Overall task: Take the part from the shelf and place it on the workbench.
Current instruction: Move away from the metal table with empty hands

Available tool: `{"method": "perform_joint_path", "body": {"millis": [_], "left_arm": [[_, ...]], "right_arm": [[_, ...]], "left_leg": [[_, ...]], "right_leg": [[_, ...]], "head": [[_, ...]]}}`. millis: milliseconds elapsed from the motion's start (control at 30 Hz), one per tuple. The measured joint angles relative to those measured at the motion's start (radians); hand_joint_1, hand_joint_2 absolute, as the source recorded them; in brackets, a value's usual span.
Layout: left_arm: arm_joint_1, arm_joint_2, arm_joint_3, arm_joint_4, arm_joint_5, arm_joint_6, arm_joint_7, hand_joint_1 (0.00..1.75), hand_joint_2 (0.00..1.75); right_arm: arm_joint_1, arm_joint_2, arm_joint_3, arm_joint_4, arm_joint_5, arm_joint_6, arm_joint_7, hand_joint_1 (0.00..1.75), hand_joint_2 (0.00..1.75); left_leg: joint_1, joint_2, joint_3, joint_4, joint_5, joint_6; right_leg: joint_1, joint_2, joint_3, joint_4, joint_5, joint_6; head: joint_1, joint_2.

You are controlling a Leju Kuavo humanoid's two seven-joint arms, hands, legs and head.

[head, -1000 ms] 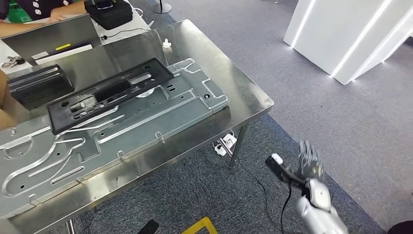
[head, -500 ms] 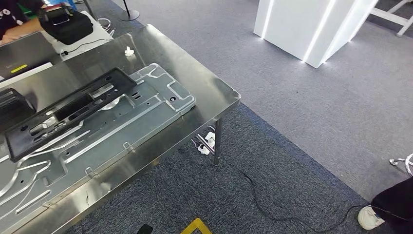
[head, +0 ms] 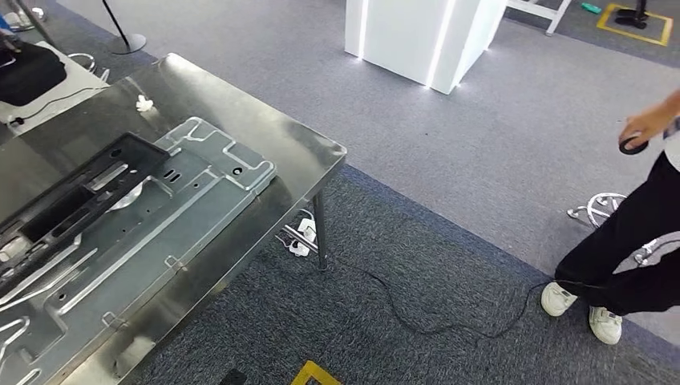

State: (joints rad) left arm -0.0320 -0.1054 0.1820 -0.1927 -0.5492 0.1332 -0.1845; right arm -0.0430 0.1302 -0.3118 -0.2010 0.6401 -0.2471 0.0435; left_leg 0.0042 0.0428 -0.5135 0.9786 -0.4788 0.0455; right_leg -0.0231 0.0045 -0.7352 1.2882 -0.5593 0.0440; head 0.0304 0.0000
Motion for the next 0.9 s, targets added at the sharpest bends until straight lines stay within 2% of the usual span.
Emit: {"method": "perform_joint_path", "body": {"millis": [33,67,133,167,200,267,333,400,433,467,500,533,567,600,633,667,700,767,800,833,900], "left_arm": [[-0.002,0.001,0.0,0.0,-0.004,-0.002,-0.001,0.0,0.0],[-0.005,0.001,0.0,0.0,-0.007,-0.004,0.0,0.0,0.0],[-0.007,0.001,0.0,0.0,-0.009,-0.004,0.005,0.0,0.0],[-0.006,0.001,0.0,0.0,-0.01,-0.003,0.008,0.0,0.0],[-0.006,0.001,0.0,0.0,-0.01,-0.002,0.011,0.0,0.0],[-0.008,0.001,0.0,0.0,-0.008,-0.004,0.018,0.0,0.0],[-0.008,0.001,0.001,0.0,-0.003,-0.01,0.027,0.0,0.0],[-0.004,0.001,0.003,0.0,0.006,-0.014,0.035,0.0,0.0],[0.0,0.001,0.005,0.0,0.011,-0.014,0.037,0.0,0.0],[0.004,0.001,0.008,0.0,0.014,-0.015,0.039,0.0,0.0],[0.007,0.001,0.01,0.0,0.016,-0.015,0.039,0.0,0.0],[0.008,0.001,0.012,0.0,0.016,-0.015,0.04,0.0,0.0],[0.009,0.001,0.015,0.0,0.017,-0.015,0.039,0.0,0.0],[0.009,0.002,0.017,0.001,0.019,-0.015,0.037,0.0,0.0],[0.009,0.002,0.02,0.001,0.023,-0.015,0.033,0.0,0.0],[0.008,0.002,0.023,0.001,0.028,-0.015,0.028,0.0,0.0],[0.007,0.002,0.028,0.001,0.035,-0.015,0.023,0.0,0.0],[0.004,0.002,0.039,0.001,0.044,-0.017,0.018,0.0,0.0],[0.002,0.001,0.044,0.001,0.047,-0.02,0.019,0.0,0.0],[0.001,0.0,0.048,0.001,0.047,-0.022,0.02,0.0,0.0],[0.0,-0.003,0.053,0.001,0.047,-0.025,0.02,0.0,0.0]], "right_arm": [[-0.001,0.0,-0.007,0.001,0.0,0.004,0.019,0.0,0.0],[-0.001,0.001,-0.013,0.002,0.002,0.009,0.047,0.0,0.0],[-0.001,0.003,-0.022,0.004,0.009,0.022,0.102,0.0,0.0],[0.0,0.005,-0.023,0.005,0.014,0.026,0.12,0.0,0.0],[0.001,0.006,-0.025,0.006,0.018,0.028,0.131,0.0,0.0],[0.006,0.009,-0.028,0.009,0.019,0.03,0.147,0.0,0.0],[0.008,0.011,-0.034,0.011,0.016,0.031,0.165,0.0,0.0],[0.008,0.012,-0.04,0.011,0.012,0.032,0.182,0.0,0.0],[0.008,0.012,-0.043,0.011,0.01,0.032,0.188,0.0,0.0],[0.009,0.012,-0.045,0.011,0.008,0.032,0.193,0.0,0.0],[0.01,0.012,-0.048,0.011,0.007,0.033,0.196,0.0,0.0],[0.011,0.011,-0.051,0.011,0.006,0.033,0.199,0.0,0.0],[0.011,0.011,-0.052,0.011,0.006,0.034,0.202,0.0,0.0],[0.011,0.011,-0.053,0.011,0.006,0.036,0.204,0.0,0.0],[0.011,0.011,-0.054,0.011,0.007,0.037,0.204,0.0,0.0],[0.01,0.011,-0.054,0.011,0.008,0.037,0.199,0.0,0.0],[0.011,0.011,-0.055,0.011,0.009,0.035,0.189,0.0,0.0],[0.013,0.011,-0.061,0.012,0.007,0.026,0.163,0.0,0.0],[0.014,0.01,-0.065,0.012,0.004,0.021,0.154,0.0,0.0],[0.013,0.01,-0.071,0.012,0.002,0.019,0.151,0.0,0.0],[0.009,0.008,-0.077,0.012,0.006,0.022,0.159,0.0,0.0]], "left_leg": [[0.0,0.013,0.0,0.001,-0.001,-0.002],[0.0,0.024,0.002,0.003,-0.004,-0.005],[-0.003,0.042,0.003,0.01,-0.012,-0.017],[-0.005,0.05,0.004,0.013,-0.016,-0.024],[-0.006,0.058,0.007,0.014,-0.019,-0.03],[-0.003,0.068,0.013,0.016,-0.024,-0.042],[0.002,0.031,0.001,0.053,-0.054,-0.052],[0.005,-0.02,-0.051,0.165,-0.116,-0.057],[0.006,-0.03,-0.084,0.232,-0.144,-0.058],[0.006,-0.033,-0.111,0.284,-0.157,-0.059],[0.007,-0.034,-0.123,0.302,-0.15,-0.059],[0.007,-0.036,-0.12,0.285,-0.124,-0.059],[0.008,-0.045,-0.101,0.232,-0.084,-0.057],[0.01,-0.066,-0.077,0.167,-0.048,-0.054],[0.012,-0.09,-0.054,0.108,-0.024,-0.052],[0.012,-0.109,-0.04,0.068,-0.012,-0.049],[0.011,-0.12,-0.034,0.051,-0.012,-0.045],[0.008,-0.105,-0.032,0.044,-0.011,-0.035],[0.008,-0.093,-0.029,0.038,-0.006,-0.026],[0.009,-0.08,-0.026,0.031,0.0,-0.018],[0.008,-0.052,-0.026,0.022,0.007,-0.005]], "right_leg": [[-0.002,-0.006,0.027,-0.037,0.021,0.001],[-0.003,-0.021,0.071,-0.103,0.049,0.001],[0.003,-0.059,0.147,-0.227,0.085,-0.009],[0.007,-0.069,0.163,-0.256,0.09,-0.016],[0.011,-0.068,0.164,-0.263,0.088,-0.024],[0.01,-0.046,0.162,-0.266,0.091,-0.037],[0.006,-0.028,0.164,-0.274,0.097,-0.05],[0.006,-0.008,0.163,-0.276,0.101,-0.059],[0.008,0.004,0.161,-0.275,0.101,-0.062],[0.009,0.018,0.16,-0.274,0.102,-0.063],[0.01,0.032,0.16,-0.271,0.101,-0.063],[0.011,0.047,0.16,-0.269,0.101,-0.063],[0.011,0.061,0.16,-0.265,0.1,-0.062],[0.01,0.074,0.159,-0.261,0.098,-0.06],[0.011,0.086,0.156,-0.255,0.096,-0.057],[0.011,0.096,0.151,-0.251,0.096,-0.051],[0.01,0.106,0.146,-0.25,0.097,-0.045],[0.007,0.126,0.139,-0.252,0.103,-0.029],[0.006,0.12,0.135,-0.249,0.101,-0.024],[0.007,0.098,0.127,-0.233,0.09,-0.02],[0.008,0.036,0.085,-0.145,0.035,-0.015]], "head": [[0.0,0.0],[0.0,0.0],[0.0,0.0],[-0.001,0.0],[-0.001,0.0],[-0.002,0.0],[-0.003,0.0],[-0.004,0.0],[-0.004,0.0],[-0.004,0.0],[-0.004,0.0],[-0.004,0.0],[-0.004,0.0],[-0.004,0.0],[-0.004,0.0],[-0.003,0.0],[-0.003,0.0],[-0.003,0.0],[-0.003,0.0],[-0.002,0.0],[0.0,0.0]]}}
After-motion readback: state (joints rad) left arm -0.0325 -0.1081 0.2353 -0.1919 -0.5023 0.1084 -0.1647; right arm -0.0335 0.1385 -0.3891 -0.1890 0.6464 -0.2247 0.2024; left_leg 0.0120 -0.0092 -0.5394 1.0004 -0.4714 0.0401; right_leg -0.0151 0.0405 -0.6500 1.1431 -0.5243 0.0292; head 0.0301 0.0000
